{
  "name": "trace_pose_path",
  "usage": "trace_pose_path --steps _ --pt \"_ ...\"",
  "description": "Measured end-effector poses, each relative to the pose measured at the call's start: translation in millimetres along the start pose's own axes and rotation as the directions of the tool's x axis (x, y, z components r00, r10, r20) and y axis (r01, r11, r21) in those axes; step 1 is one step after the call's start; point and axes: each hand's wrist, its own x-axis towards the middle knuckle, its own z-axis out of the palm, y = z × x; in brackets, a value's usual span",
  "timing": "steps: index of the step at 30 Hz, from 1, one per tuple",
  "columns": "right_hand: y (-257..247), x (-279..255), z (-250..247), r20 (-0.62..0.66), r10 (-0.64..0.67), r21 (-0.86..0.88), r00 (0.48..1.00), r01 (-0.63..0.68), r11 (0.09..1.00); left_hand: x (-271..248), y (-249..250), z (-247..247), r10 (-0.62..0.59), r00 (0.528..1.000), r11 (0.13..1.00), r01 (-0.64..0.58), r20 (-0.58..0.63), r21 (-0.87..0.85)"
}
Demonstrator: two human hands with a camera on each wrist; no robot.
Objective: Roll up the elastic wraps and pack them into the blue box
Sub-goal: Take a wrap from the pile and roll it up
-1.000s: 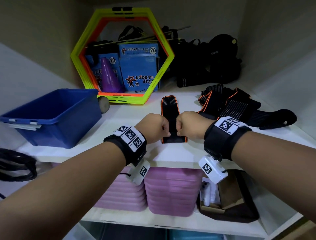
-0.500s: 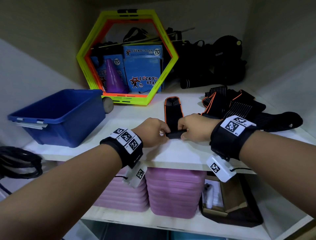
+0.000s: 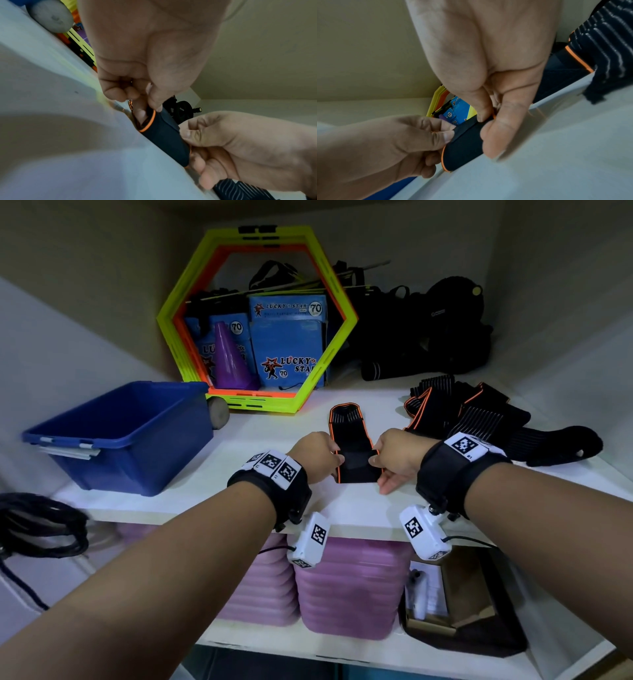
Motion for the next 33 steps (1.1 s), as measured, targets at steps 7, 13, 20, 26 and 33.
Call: trace_pose_path --steps 7,13,20,26,33 --pt "2 6 5 -0.072 -0.114 -0.187 0.991 0.099 0.977 2 -1 -2 0.055 0.998 0.994 -0.05 -0.042 0.101" --pt "3 4 2 0.046 -0.159 -0.487 0.986 0.161 0.858 -2 0 -4 0.159 0.987 0.909 -0.139 -0.019 0.392" --pt "8 3 -1 0.035 -0.28 -0.775 0.959 0.203 0.599 -5 6 -7 0.151 0.969 0.783 -0.238 0.196 0.575" --pt "13 11 -14 0.044 -0.193 -0.535 0.98 0.187 0.824 1 -2 -10 0.068 0.982 0.899 -0.136 0.174 0.415" --pt "20 27 -17 0.026 -0.101 -0.193 0.995 0.104 0.976 2 1 -2 0.04 0.993 0.945 -0.074 0.115 0.317"
